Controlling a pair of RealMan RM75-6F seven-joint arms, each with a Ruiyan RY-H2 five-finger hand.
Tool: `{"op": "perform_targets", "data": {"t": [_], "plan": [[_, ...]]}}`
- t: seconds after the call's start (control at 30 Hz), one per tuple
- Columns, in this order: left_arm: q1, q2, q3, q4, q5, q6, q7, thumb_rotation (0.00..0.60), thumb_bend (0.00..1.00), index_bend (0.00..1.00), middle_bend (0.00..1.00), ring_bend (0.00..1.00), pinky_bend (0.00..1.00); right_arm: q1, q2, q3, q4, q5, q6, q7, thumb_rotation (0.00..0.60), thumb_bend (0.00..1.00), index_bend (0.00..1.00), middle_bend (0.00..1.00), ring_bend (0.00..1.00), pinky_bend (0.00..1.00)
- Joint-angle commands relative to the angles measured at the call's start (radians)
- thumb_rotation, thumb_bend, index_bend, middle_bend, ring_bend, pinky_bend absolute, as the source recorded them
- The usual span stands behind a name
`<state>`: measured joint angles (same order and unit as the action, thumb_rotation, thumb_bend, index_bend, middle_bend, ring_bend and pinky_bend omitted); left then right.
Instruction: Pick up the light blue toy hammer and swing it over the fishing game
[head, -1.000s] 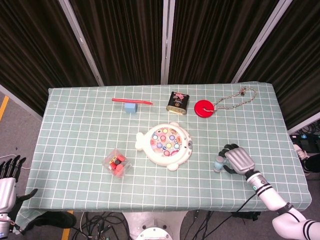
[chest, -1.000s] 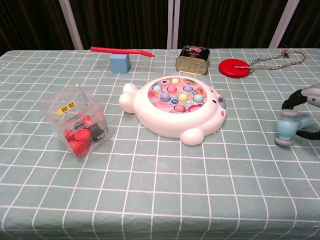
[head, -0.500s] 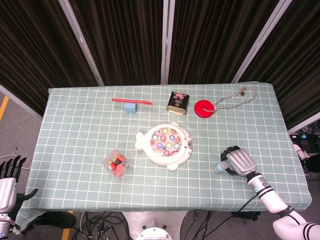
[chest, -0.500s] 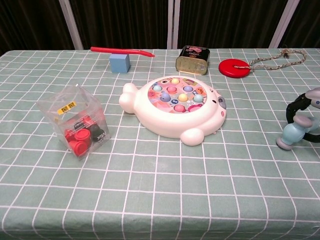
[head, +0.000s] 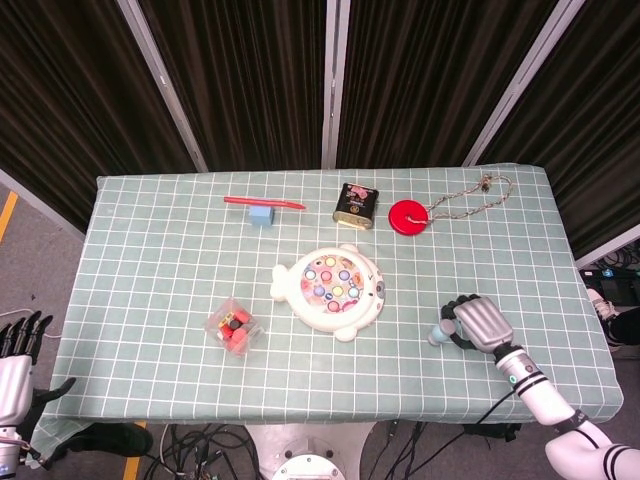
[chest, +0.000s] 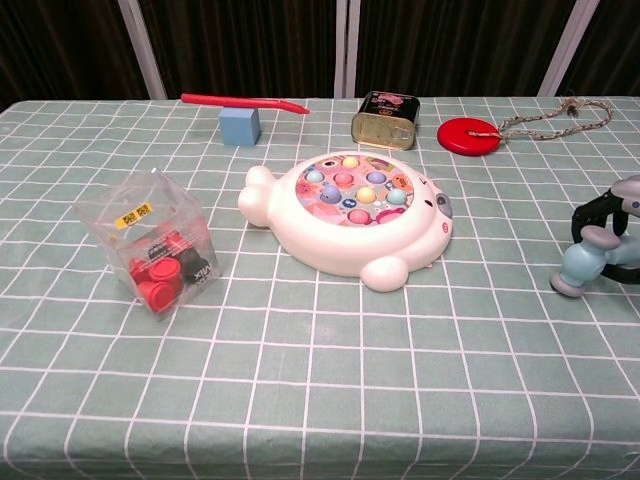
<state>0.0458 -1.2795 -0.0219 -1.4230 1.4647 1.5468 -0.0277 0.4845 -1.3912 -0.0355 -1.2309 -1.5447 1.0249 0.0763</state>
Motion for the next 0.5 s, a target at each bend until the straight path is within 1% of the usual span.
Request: {"op": "perform_targets", "data": {"t": [0.03,0.23,0.3,0.4,0.47,0.5], "plan": [[0.000,-0.001,0.000,0.002,0.000,0.000,-0.003,0.600,0.04,0.10,0.03,0.01,0.00,0.001,-0.008,-0.004,0.015,-0.010,0.005,0.017,0.600,0.43,0.60,0.48,0.36,0.40],[0.000,-0.003,-0.001,0.007,0.002,0.001,-0.008,0.600,0.04,0.10,0.03,0.01,0.00,0.002,-0.021,-0.011,0.044,-0.028,0.015,0.055,0.600,0.43,0.61,0.48,0.36,0.40],[0.000,-0.003,-0.001,0.006,0.003,0.002,-0.009,0.600,0.04,0.10,0.03,0.01,0.00,0.000,-0.028,-0.012,0.056,-0.034,0.027,0.071,0.600,0.43,0.63,0.50,0.38,0.41],[0.001,-0.003,0.000,0.009,0.004,0.003,-0.012,0.600,0.03,0.10,0.03,0.01,0.00,-0.003,-0.035,-0.012,0.073,-0.042,0.044,0.093,0.600,0.45,0.68,0.55,0.44,0.47],[0.002,-0.002,0.000,0.009,0.004,0.005,-0.014,0.600,0.04,0.10,0.03,0.01,0.00,-0.004,-0.031,-0.008,0.072,-0.046,0.058,0.099,0.600,0.47,0.70,0.57,0.47,0.54],[0.002,-0.002,0.000,0.009,0.004,0.005,-0.014,0.600,0.04,0.10,0.03,0.01,0.00,-0.005,-0.025,-0.003,0.066,-0.049,0.073,0.099,0.600,0.47,0.70,0.57,0.48,0.55]]}}
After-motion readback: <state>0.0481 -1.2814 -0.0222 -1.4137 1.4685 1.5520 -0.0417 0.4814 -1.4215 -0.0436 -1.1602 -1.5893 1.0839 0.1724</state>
